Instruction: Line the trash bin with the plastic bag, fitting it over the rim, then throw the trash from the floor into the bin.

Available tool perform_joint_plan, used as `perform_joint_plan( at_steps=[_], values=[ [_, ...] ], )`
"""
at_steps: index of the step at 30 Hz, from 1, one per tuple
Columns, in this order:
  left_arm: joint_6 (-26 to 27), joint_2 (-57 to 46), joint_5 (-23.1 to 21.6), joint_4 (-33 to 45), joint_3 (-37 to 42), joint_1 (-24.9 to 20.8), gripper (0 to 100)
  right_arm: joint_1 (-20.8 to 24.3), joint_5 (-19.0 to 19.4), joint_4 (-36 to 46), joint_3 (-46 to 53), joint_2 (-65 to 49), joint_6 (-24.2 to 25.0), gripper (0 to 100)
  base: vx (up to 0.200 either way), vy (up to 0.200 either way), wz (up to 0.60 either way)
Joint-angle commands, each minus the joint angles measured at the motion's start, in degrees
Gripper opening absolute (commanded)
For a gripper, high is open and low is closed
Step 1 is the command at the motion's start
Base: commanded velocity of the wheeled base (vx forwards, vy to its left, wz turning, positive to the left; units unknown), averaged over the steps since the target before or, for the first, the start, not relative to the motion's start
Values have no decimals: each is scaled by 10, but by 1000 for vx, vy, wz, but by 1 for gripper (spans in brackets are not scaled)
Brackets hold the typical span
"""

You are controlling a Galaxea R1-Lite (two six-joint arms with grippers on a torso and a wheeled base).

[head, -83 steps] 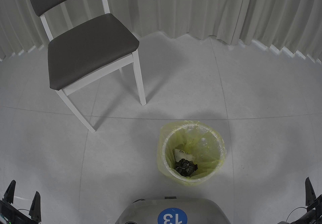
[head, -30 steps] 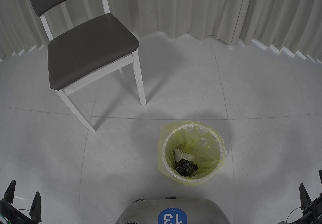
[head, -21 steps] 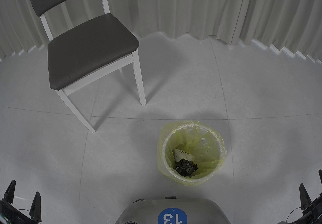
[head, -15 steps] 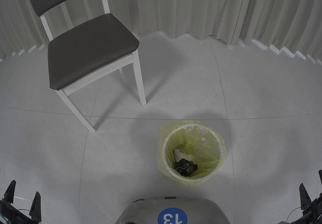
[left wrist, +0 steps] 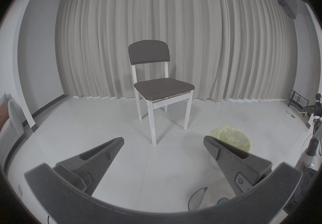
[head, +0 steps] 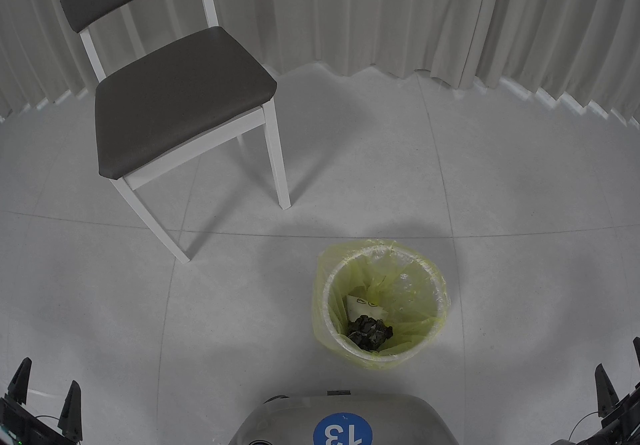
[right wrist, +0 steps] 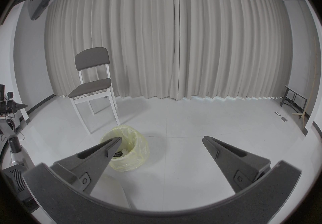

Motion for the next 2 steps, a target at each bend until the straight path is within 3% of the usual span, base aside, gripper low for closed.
perform_joint_plan(
  at_steps=[1, 2],
  values=[
    [0, -9, 0, 0, 9, 0, 100, 0, 0, 1, 9, -6, 0, 100, 0, 0, 0],
    [0, -9, 0, 0, 10, 0, 100, 0, 1, 1, 8, -5, -1, 100, 0, 0, 0]
  ],
)
